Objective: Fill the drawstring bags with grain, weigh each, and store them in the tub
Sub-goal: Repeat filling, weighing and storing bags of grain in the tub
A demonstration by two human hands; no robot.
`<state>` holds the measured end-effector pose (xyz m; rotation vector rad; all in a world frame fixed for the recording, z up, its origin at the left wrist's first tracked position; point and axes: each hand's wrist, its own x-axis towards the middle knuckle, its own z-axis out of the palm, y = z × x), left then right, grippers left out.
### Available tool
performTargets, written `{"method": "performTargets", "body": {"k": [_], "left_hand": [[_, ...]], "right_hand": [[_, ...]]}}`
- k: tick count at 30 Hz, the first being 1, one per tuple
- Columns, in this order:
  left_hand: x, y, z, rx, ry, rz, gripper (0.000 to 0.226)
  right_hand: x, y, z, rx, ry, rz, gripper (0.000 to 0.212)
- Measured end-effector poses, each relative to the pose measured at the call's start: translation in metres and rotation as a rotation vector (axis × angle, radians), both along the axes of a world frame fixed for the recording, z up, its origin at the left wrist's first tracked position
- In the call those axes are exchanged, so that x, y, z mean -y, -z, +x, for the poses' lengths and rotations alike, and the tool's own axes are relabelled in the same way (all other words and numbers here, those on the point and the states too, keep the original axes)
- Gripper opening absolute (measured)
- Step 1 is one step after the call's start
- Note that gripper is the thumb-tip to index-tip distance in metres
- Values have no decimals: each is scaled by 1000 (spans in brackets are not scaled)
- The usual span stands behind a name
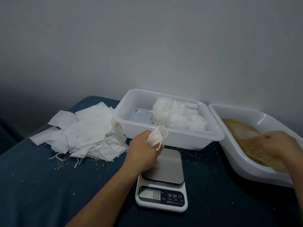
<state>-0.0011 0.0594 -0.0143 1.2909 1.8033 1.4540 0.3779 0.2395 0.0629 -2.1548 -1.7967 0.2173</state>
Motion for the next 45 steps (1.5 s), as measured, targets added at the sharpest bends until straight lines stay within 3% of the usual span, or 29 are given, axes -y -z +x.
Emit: {"method": "performTargets", "body": {"k": [4,7,10,14,20,28,38,45], "left_hand": [[-1,1,0,15,6,1,14],[-2,1,0,19,4,0,13],[-2,1,-1,31,4,7,12],[-2,1,-2,46,-9,10,8],[-1,0,-1,85,-10,14,6],[-2,-2,-1,135,-18,30,7],[1,-1,0,-159,-10,26,25],[2,-4,0,-171,8,12,18]], "right_hand": [[12,-3,-8,-86,-22,238,54],[39,-14,-26,-345,-128,378,55],[71,-36,-53,-540,-334,309,50],[99,-57,-82,-533,-662,83,37],[110,-79,-98,-394,-855,-37,38],[113,-98,-101,-196,-849,-51,38],[127,-129,-122,109,-851,-9,42],[126,-143,-132,216,-871,9,54]]}}
